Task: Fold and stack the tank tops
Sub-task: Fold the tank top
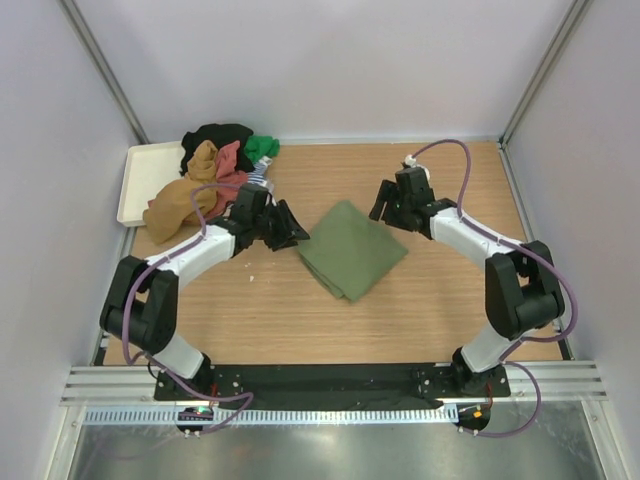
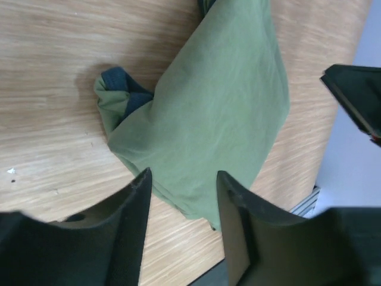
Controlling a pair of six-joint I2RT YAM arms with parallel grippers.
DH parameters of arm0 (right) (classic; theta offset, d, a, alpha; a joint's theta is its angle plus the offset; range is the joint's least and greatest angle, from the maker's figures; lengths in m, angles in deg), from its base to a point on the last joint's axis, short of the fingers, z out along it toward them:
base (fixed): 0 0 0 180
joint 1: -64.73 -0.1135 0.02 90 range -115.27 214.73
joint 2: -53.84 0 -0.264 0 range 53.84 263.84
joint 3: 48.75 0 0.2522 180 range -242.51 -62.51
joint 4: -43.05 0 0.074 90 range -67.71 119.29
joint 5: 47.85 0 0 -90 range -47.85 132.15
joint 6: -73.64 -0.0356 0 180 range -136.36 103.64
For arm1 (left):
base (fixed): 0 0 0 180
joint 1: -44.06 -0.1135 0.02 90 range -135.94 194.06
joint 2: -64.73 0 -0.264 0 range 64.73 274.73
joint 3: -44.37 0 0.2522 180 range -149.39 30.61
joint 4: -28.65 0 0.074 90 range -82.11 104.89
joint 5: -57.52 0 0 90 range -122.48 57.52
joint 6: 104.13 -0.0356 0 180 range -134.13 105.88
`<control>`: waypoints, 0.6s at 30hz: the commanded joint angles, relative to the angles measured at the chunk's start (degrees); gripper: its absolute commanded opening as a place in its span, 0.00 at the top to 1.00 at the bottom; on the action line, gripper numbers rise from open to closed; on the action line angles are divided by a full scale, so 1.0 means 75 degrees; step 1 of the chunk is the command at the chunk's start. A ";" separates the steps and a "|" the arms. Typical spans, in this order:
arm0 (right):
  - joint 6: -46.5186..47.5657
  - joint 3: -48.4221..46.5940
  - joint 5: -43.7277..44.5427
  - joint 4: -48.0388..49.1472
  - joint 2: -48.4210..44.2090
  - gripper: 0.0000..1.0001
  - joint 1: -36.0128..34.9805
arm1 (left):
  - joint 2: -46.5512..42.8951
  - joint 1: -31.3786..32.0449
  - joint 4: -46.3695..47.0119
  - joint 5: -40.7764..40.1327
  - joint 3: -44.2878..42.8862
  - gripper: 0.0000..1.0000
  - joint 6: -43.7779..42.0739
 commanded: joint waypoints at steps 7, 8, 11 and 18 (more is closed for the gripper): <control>0.0205 0.0592 0.0261 -0.0353 0.0527 0.43 -0.0016 | 0.1261 0.0035 0.0182 -0.0352 -0.0581 0.70 -0.0259; 0.0181 0.0650 0.0226 -0.0365 0.0539 0.46 -0.0016 | 0.1414 0.0035 0.0112 -0.0445 -0.0722 0.71 -0.0329; 0.0064 0.1118 0.0074 -0.0365 0.0271 0.52 -0.0143 | 0.2407 0.0024 -0.0063 -0.0458 -0.1460 0.76 -0.0423; -0.0638 0.2852 0.0061 -0.0189 -0.1531 0.53 -0.1185 | 0.3606 0.0024 -0.0849 -0.0412 -0.3698 0.71 -0.0914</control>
